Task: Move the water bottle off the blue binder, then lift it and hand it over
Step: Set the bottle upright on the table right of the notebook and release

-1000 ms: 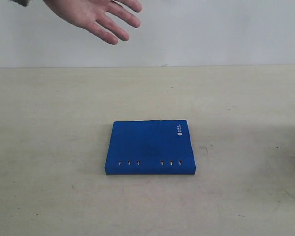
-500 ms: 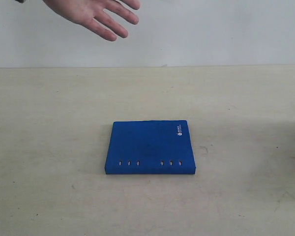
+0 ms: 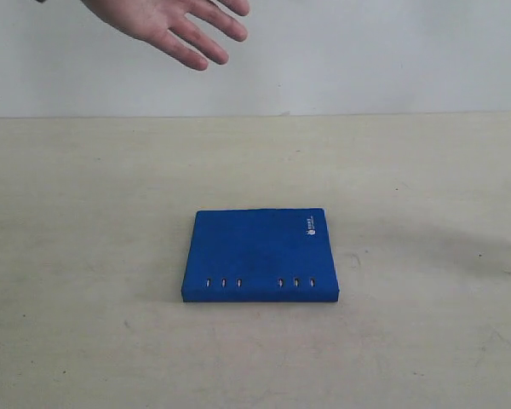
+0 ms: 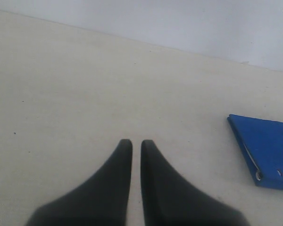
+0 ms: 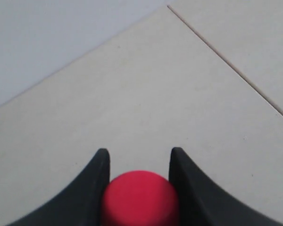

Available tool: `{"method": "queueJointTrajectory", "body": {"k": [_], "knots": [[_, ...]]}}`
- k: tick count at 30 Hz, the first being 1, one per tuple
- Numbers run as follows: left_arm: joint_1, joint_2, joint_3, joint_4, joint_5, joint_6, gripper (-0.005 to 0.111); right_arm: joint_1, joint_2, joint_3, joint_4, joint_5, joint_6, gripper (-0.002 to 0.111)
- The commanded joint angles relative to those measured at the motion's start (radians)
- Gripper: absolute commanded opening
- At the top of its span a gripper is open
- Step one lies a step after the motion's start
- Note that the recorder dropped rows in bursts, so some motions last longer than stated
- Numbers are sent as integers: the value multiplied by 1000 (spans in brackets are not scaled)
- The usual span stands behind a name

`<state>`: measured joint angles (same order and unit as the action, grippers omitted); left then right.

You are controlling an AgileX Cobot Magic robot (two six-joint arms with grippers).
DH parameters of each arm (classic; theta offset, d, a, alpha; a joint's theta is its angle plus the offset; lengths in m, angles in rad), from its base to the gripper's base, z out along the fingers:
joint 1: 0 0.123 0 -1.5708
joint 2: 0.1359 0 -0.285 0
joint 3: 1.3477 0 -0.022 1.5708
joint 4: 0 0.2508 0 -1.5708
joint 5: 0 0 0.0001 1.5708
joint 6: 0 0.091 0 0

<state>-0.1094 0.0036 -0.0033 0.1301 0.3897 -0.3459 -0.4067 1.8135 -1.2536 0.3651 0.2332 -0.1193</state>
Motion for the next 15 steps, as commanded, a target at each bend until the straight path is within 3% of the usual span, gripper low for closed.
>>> {"method": "queueJointTrajectory", "body": {"k": [1,5,8,11,15], "knots": [[-5,-4,3,1,-7,-5,7,0,-48,-8,141,14,-82,0],[-5,-4,3,1,-7,-5,7,6,-55,-8,356,95,-307,0],[-5,-4,3,1,-7,-5,7,28,-55,-8,545,171,-599,0],[-5,-4,3,1,-7,-5,7,59,-55,-8,596,244,-894,0],[-5,-4,3,1,-7,-5,7,104,-55,-8,596,235,-1027,0]]}}
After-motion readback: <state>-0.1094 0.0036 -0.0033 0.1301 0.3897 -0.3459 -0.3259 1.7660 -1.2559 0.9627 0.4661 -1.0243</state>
